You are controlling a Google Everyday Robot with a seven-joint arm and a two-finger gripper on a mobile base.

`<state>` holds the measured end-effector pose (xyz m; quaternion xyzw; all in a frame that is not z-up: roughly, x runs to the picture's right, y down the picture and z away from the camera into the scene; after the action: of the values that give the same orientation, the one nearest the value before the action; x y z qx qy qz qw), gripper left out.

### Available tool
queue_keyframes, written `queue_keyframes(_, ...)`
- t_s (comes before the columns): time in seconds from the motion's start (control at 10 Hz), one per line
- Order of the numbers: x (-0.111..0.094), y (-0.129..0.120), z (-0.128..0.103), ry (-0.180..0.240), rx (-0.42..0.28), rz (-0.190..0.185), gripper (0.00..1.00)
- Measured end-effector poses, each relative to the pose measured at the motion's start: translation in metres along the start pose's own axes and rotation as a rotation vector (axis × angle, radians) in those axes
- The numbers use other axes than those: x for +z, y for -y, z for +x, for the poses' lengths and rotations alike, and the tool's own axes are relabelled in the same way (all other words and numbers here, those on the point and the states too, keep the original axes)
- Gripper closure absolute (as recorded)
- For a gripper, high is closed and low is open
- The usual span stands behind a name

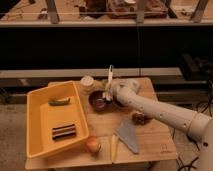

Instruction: Wipe purple bowl with brush

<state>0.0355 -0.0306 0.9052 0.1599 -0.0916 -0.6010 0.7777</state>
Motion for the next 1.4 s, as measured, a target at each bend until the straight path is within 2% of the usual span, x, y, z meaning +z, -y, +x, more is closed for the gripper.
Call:
queue_keyframes(0.2,0.022,0.006,0.015,-0.006,-0.018,0.01,1.0)
queue_keyframes(0.4,0.039,0.018,0.021,-0.006,-0.036,0.026,1.0)
queue_keyframes(0.8,0.069,0.053,0.013,0.018,-0.071,0.083,1.0)
queue_keyframes(1.1,0.075,0.077,-0.005,0.04,-0.088,0.12,1.0)
queue_keyframes(1.4,0.06,0.08,-0.01,0.023,-0.084,0.128,1.0)
